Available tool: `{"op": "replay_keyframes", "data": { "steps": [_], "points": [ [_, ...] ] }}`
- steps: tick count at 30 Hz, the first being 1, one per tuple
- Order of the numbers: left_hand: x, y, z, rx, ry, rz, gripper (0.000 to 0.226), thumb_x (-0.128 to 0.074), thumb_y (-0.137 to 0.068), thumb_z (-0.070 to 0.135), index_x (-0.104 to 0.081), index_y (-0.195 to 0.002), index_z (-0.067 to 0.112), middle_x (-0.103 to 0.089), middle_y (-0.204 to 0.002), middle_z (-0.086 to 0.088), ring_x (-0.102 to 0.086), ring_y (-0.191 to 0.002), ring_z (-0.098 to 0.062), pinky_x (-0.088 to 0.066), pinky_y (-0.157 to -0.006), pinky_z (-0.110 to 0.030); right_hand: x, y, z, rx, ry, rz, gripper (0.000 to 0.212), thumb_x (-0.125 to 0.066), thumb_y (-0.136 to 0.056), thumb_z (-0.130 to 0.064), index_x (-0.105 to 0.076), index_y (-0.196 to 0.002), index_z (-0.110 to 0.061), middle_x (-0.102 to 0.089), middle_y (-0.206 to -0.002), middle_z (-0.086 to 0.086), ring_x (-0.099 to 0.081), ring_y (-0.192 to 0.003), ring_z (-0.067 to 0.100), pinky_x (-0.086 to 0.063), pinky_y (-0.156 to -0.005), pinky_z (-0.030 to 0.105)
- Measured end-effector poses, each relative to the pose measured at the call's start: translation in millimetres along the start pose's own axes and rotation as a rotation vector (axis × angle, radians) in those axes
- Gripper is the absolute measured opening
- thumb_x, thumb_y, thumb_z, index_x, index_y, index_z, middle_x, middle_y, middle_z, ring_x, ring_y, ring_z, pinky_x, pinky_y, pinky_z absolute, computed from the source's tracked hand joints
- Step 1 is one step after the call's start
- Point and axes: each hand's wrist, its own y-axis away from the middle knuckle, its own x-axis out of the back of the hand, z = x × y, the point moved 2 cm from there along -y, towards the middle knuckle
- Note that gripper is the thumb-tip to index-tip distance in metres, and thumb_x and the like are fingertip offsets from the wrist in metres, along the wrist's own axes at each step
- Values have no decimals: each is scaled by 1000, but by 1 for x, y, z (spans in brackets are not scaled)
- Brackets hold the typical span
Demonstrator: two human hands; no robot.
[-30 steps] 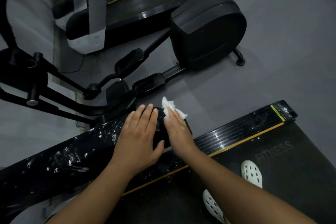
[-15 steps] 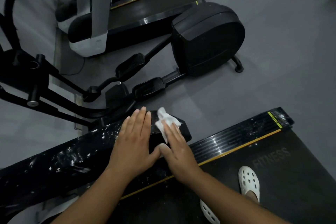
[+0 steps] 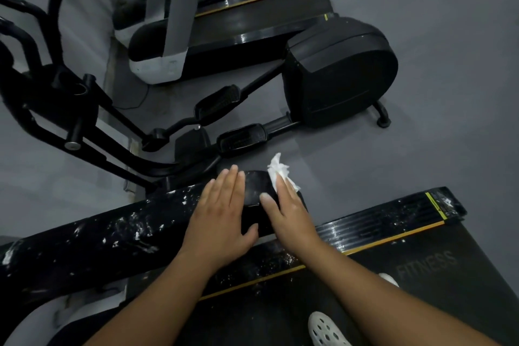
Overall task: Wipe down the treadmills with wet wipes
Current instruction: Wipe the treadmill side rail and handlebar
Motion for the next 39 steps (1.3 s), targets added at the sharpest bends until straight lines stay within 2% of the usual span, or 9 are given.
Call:
{"op": "replay_keyframes", "data": {
  "steps": [5,11,16,19,21,23,28,33,39],
  "points": [
    [-2,12,-14,66,52,37,100,-36,-84,67,-6,-161,10,0,-169,-9,4,-156,-21,2,-126,-38,-10,39,-20,264,203,-76,84,-20,-92,-79,1,-161,-34,12,-167,-15,18,-152,4,0,-123,33],
    [-4,11,-13,73,55,26,101,-43,-82,66,-14,-160,8,-12,-168,-12,-9,-156,-25,-13,-126,-47,-1,2,-11,63,112,-3,88,-22,-88,-83,-5,-161,-36,-5,-169,-12,-3,-153,6,-24,-123,45],
    [-3,15,-19,48,64,29,100,-34,-83,65,-1,-160,11,6,-168,-7,2,-157,-23,-3,-127,-43,-9,38,-24,368,309,-68,80,-20,-95,-77,-9,-161,-33,2,-169,-6,13,-154,10,-4,-124,37],
    [-4,20,-26,89,52,47,102,-39,-83,67,-10,-161,9,-7,-169,-11,-5,-156,-25,-11,-127,-47,9,25,-14,311,219,-54,70,-25,-97,-74,-34,-154,-34,-24,-165,-8,-12,-153,8,-26,-120,36],
    [-5,20,-27,99,53,39,101,-43,-81,65,-18,-160,7,-15,-168,-13,-12,-156,-26,-16,-126,-48,9,2,-33,231,65,50,47,-32,-99,-64,-56,-122,-31,-54,-135,-11,-46,-129,4,-44,-97,31],
    [-4,20,-26,93,63,35,96,-46,-81,62,-27,-157,6,-18,-167,-14,-12,-155,-26,-14,-126,-47,-5,-8,-57,250,47,124,24,-40,-102,-43,-57,-103,-25,-57,-111,-10,-53,-103,6,-41,-83,26],
    [-1,23,-28,86,112,52,97,-44,-84,59,-14,-161,9,-9,-169,-11,-1,-157,-23,-5,-127,-42,-18,18,-47,533,270,17,40,-43,-104,-25,-51,-144,-18,-52,-147,3,-32,-144,6,-19,-121,24],
    [-7,34,-40,167,61,67,102,-44,-81,64,-17,-160,5,-12,-168,-13,-10,-156,-25,-16,-126,-46,-11,-18,-57,317,412,28,42,-36,-107,-39,-49,-147,-29,-38,-159,0,-25,-150,18,-25,-122,40],
    [-8,34,-40,164,103,84,100,-41,-81,61,-17,-160,5,-10,-168,-13,-10,-156,-25,-7,-126,-41,-19,17,-48,597,741,-62,51,-36,-106,-47,-46,-147,-19,-35,-160,4,-23,-151,27,-25,-121,50]
  ]
}}
